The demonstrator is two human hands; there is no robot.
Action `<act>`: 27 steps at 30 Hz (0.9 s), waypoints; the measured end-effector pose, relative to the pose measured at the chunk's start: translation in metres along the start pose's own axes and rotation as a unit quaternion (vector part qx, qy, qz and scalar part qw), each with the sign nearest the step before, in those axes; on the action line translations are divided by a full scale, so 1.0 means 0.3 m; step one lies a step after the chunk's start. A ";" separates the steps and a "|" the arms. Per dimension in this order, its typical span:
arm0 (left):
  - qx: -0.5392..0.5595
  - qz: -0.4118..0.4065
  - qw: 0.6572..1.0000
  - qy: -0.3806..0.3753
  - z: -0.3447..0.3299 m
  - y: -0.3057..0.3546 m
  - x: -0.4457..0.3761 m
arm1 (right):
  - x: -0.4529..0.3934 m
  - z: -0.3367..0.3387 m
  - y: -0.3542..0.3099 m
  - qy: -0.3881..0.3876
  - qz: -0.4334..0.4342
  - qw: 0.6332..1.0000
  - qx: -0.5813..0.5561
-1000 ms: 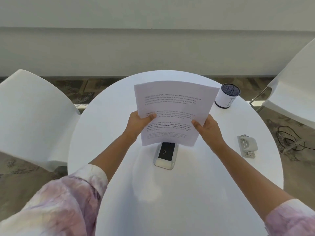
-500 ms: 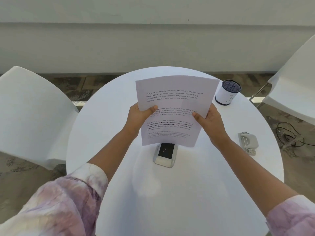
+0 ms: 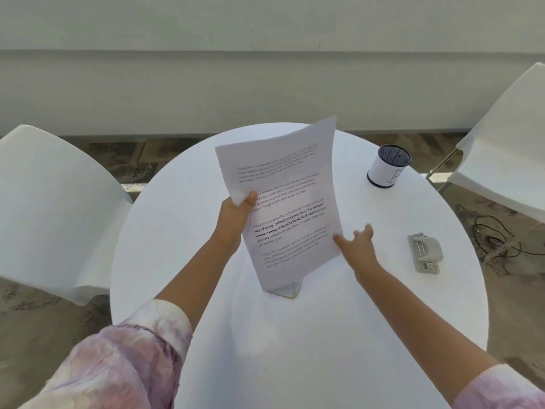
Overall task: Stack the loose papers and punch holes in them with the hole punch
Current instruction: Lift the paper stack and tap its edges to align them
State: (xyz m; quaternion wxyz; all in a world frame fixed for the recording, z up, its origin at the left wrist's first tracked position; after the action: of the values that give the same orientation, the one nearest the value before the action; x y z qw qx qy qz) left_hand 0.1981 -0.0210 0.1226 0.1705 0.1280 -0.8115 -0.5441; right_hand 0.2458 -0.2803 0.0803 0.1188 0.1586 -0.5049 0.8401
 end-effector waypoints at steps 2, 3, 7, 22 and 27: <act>0.023 0.007 1.000 0.004 0.006 -0.022 0.008 | 0.028 -0.050 0.080 -0.035 -0.065 0.997 -0.019; 0.043 0.012 0.999 0.012 0.010 -0.034 0.013 | 0.040 -0.076 0.118 -0.055 -0.097 0.993 -0.040; 0.137 0.052 0.986 0.076 0.030 -0.089 0.027 | 0.067 -0.163 0.169 -0.154 -0.155 0.953 -0.212; 0.077 0.070 0.994 0.013 0.138 -0.018 0.000 | -0.063 0.162 0.001 0.000 0.088 0.989 -0.123; -0.130 0.055 0.990 -0.031 0.113 0.028 -0.007 | -0.033 0.196 -0.082 0.010 0.162 0.981 -0.107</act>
State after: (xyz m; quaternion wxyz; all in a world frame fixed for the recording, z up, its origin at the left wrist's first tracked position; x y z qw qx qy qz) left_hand 0.1856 0.0114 0.1182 0.1904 0.0431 -0.7445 -0.6384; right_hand 0.2724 -0.3214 0.1221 0.0021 0.0524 -0.6096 0.7910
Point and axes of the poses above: each hand's wrist, its own x-axis away from the middle knuckle, its own z-axis out of the back of the hand, y = z × x, the point moved 8 cm from there along -x, towards the middle knuckle, and after that the axes turned 6 degrees about x, right-handed, at the moved point
